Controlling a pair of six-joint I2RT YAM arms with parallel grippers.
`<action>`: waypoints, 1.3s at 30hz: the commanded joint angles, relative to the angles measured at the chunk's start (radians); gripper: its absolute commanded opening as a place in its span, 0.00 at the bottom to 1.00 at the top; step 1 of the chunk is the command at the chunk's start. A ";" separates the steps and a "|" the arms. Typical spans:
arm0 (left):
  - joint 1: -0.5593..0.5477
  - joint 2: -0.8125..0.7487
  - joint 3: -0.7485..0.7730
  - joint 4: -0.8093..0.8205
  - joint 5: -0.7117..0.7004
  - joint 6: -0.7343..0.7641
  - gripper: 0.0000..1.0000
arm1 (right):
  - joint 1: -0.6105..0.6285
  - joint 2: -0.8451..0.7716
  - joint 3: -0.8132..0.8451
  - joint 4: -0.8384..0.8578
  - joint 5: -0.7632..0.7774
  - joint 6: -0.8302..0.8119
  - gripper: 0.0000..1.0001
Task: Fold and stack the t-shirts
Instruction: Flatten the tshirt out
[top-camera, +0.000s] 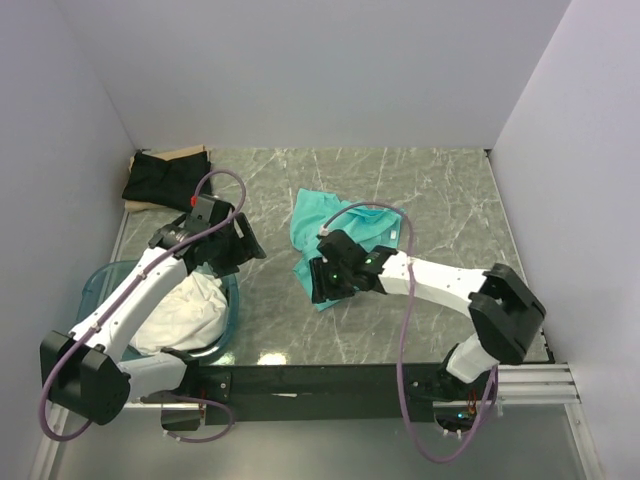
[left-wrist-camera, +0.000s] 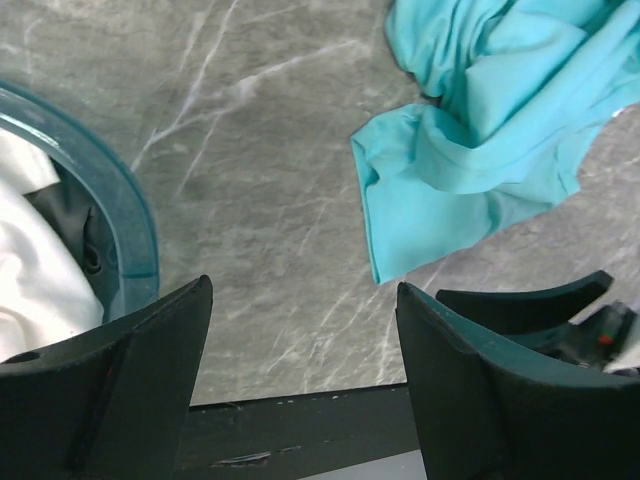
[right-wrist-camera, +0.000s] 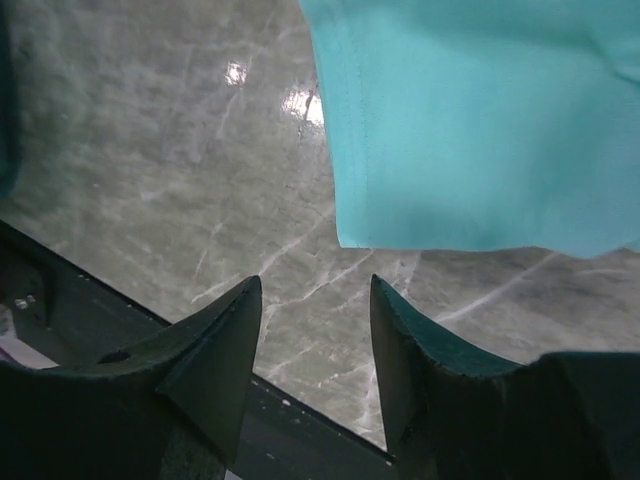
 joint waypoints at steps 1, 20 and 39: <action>0.003 0.002 0.029 -0.012 -0.030 0.013 0.80 | 0.034 0.056 0.048 -0.011 0.033 -0.005 0.54; 0.016 0.018 0.069 -0.085 -0.071 0.082 0.80 | 0.076 0.231 0.099 -0.035 0.165 0.007 0.53; -0.009 0.234 0.296 0.031 -0.018 0.210 0.78 | -0.192 -0.076 -0.099 -0.212 0.334 0.113 0.00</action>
